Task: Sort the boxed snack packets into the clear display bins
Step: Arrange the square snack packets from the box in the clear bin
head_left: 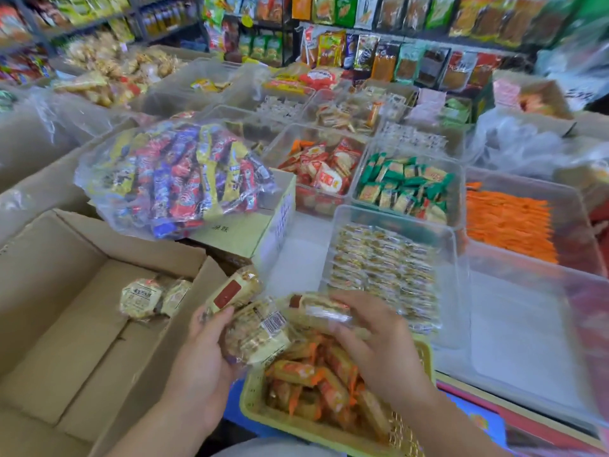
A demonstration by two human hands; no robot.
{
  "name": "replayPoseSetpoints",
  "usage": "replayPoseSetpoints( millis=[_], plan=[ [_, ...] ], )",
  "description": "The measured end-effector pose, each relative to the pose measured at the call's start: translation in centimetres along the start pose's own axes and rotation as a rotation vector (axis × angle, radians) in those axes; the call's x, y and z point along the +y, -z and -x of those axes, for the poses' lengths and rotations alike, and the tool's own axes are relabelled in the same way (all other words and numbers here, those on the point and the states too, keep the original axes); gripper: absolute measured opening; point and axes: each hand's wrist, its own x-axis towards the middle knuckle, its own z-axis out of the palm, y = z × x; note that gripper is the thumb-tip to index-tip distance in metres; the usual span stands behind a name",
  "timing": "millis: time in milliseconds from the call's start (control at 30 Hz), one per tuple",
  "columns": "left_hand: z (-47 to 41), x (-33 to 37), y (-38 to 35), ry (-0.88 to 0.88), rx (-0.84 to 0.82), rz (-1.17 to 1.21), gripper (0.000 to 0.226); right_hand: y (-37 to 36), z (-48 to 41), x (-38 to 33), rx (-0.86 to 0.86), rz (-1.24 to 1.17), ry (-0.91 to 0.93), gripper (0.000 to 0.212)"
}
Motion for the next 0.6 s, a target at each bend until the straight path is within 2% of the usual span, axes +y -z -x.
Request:
replayPoseSetpoints(
  millis=[67,200,600],
  plan=[
    [-0.4,-0.2,-0.5,0.003,-0.023,-0.002,0.023,1.0,-1.2,1.8,0.082,-0.014,-0.105,0.025],
    [-1.3,-0.3,-1.5,0.011,-0.047,0.032,0.02,1.5,-4.1,6.1,0.127,0.145,-0.258,0.034],
    [-2.4,0.9,-0.4,0.084,-0.21,0.071,0.054,-2.6,-7.4,11.4,-0.322,0.564,-0.456,0.041]
  ],
)
